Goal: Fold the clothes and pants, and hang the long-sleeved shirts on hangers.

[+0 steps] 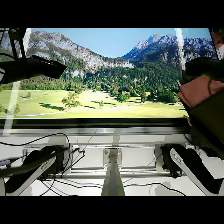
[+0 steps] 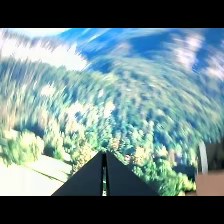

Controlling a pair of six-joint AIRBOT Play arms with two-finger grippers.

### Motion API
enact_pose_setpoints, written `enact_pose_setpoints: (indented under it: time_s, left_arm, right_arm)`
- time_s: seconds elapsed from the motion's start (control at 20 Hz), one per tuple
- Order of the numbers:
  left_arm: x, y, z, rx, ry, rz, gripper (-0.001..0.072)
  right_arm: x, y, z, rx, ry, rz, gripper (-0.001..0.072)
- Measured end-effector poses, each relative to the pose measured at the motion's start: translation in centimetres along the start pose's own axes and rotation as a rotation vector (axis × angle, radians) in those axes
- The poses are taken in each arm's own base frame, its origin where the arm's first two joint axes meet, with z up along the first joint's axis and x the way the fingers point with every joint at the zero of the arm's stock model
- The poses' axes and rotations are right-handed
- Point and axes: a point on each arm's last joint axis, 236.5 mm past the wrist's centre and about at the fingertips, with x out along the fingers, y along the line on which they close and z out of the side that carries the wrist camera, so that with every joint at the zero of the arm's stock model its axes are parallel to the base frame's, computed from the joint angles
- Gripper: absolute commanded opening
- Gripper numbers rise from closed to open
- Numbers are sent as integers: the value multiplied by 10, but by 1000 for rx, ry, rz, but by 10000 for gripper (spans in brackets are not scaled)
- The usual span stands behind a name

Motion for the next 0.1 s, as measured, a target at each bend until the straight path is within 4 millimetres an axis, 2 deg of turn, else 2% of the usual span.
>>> enact_pose_setpoints:
  time_s: [0.1]
  left_arm:
    - [0,0,0,0,0,0,593]
  right_arm:
    - [8,4,0,-30,13,-24,52]
